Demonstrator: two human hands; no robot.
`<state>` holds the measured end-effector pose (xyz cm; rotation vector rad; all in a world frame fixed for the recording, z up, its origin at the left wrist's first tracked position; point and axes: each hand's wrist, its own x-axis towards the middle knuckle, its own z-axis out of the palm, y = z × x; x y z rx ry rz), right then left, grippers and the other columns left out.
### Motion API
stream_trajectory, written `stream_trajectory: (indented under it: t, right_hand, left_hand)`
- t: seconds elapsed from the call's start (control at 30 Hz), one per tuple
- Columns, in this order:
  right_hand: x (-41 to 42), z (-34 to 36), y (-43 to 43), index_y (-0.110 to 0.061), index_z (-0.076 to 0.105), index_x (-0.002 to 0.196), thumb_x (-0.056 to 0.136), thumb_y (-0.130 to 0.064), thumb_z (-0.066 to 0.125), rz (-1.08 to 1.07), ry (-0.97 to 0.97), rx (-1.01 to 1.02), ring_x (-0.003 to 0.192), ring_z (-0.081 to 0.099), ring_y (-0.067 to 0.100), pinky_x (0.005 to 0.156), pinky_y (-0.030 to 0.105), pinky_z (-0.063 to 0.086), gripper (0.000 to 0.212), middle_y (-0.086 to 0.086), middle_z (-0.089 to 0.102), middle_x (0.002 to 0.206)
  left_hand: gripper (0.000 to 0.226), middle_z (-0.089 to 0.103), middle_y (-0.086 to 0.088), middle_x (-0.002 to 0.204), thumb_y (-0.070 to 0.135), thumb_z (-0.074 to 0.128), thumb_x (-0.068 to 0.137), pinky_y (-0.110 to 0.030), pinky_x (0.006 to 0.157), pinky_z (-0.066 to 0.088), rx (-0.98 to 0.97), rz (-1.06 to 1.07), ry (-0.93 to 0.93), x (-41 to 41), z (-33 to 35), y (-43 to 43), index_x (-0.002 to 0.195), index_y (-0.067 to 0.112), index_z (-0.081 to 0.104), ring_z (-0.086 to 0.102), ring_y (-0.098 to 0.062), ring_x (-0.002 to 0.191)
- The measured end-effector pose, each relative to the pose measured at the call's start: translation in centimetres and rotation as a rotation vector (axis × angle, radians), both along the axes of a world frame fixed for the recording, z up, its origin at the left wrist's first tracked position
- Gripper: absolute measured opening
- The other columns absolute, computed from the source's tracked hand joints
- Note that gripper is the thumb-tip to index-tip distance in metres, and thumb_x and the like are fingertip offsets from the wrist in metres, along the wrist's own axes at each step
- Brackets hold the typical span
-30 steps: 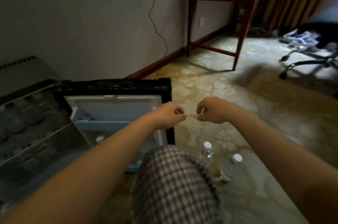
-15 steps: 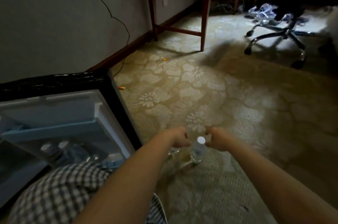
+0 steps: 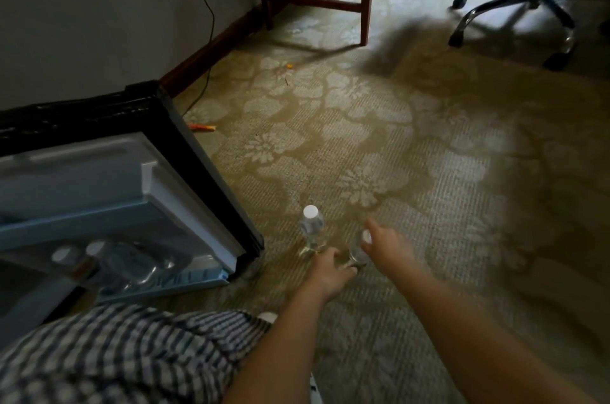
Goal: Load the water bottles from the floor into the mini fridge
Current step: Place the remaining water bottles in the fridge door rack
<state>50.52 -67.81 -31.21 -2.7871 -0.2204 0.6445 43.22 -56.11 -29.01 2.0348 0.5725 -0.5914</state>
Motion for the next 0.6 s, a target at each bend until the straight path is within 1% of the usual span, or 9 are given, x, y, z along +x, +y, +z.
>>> stream_trajectory:
  t: [0.07, 0.2, 0.23, 0.3, 0.4, 0.5, 0.53, 0.6]
  right_hand:
    - [-0.4, -0.5, -0.1, -0.017, 0.038, 0.127, 0.094, -0.034, 0.050, 0.013, -0.027, -0.014, 0.102, 0.062, 0.029, 0.071, 0.031, 0.043, 0.040, 0.011, 0.063, 0.114]
    - [-0.7, 0.3, -1.2, -0.015, 0.044, 0.122, 0.092, -0.034, 0.053, -0.053, -0.047, 0.049, 0.101, 0.062, 0.028, 0.075, 0.034, 0.048, 0.036, 0.011, 0.064, 0.112]
    - [-0.8, 0.8, -1.5, -0.015, 0.046, 0.120, 0.092, -0.035, 0.053, -0.058, -0.066, 0.061, 0.100, 0.062, 0.028, 0.075, 0.034, 0.048, 0.035, 0.010, 0.064, 0.110]
    - [-1.0, 2.0, -2.2, -0.015, 0.050, 0.115, 0.090, -0.035, 0.055, -0.046, -0.110, 0.085, 0.096, 0.062, 0.027, 0.070, 0.032, 0.045, 0.033, 0.009, 0.066, 0.106]
    - [-1.5, 4.4, -2.6, -0.012, 0.054, 0.103, 0.085, -0.036, 0.059, -0.041, -0.163, 0.169, 0.086, 0.062, 0.027, 0.063, 0.030, 0.041, 0.030, 0.010, 0.067, 0.094]
    - [-2.3, 7.8, -2.2, -0.015, 0.050, 0.088, 0.082, -0.037, 0.063, -0.001, -0.233, 0.283, 0.079, 0.061, 0.027, 0.062, 0.035, 0.043, 0.026, 0.007, 0.063, 0.082]
    - [-2.6, 9.3, -1.7, -0.017, 0.049, 0.085, 0.082, -0.038, 0.064, 0.031, -0.264, 0.323, 0.077, 0.061, 0.025, 0.062, 0.035, 0.044, 0.027, 0.004, 0.061, 0.078]
    - [-2.8, 11.9, -1.0, -0.016, 0.051, 0.082, 0.080, -0.039, 0.066, 0.071, -0.302, 0.406, 0.072, 0.060, 0.022, 0.061, 0.038, 0.045, 0.028, 0.001, 0.060, 0.073]
  left_hand:
    - [0.059, 0.040, -0.010, 0.144, 0.024, 0.062, 0.088, -0.027, 0.102, 0.036, 0.013, -0.015, 0.001, -0.3, -0.1, 0.1, 0.138, 0.009, 0.037, 0.040, -0.022, 0.131]
    - [0.072, 0.030, -0.009, 0.151, 0.025, 0.064, 0.086, -0.031, 0.109, 0.031, 0.000, -0.041, 0.008, -0.9, 0.3, -0.2, 0.145, 0.012, 0.026, 0.031, -0.024, 0.138]
    - [0.075, 0.027, -0.008, 0.153, 0.025, 0.065, 0.085, -0.032, 0.111, 0.030, -0.018, -0.049, -0.001, -0.9, 0.6, -0.4, 0.146, 0.013, 0.023, 0.029, -0.024, 0.140]
    - [0.079, 0.026, -0.008, 0.154, 0.026, 0.067, 0.084, -0.035, 0.113, 0.030, -0.028, -0.067, -0.034, -0.9, 1.3, -0.8, 0.148, 0.014, 0.021, 0.028, -0.024, 0.141]
    - [0.083, 0.026, -0.007, 0.154, 0.026, 0.069, 0.082, -0.035, 0.111, 0.030, -0.036, -0.111, -0.088, -0.7, 3.0, -1.0, 0.148, 0.014, 0.020, 0.028, -0.023, 0.141]
    - [0.082, 0.033, -0.007, 0.150, 0.024, 0.072, 0.079, -0.034, 0.110, 0.032, -0.060, -0.156, -0.142, -0.6, 5.2, -0.6, 0.146, 0.014, 0.026, 0.031, -0.022, 0.139]
    - [0.078, 0.037, -0.006, 0.146, 0.022, 0.073, 0.079, -0.032, 0.107, 0.036, -0.075, -0.159, -0.174, -0.7, 6.2, 0.0, 0.143, 0.014, 0.030, 0.035, -0.020, 0.135]
    - [0.068, 0.043, 0.000, 0.135, 0.018, 0.071, 0.081, -0.021, 0.091, 0.041, -0.131, -0.188, -0.199, -0.8, 8.1, 1.0, 0.139, 0.014, 0.035, 0.041, -0.012, 0.121]
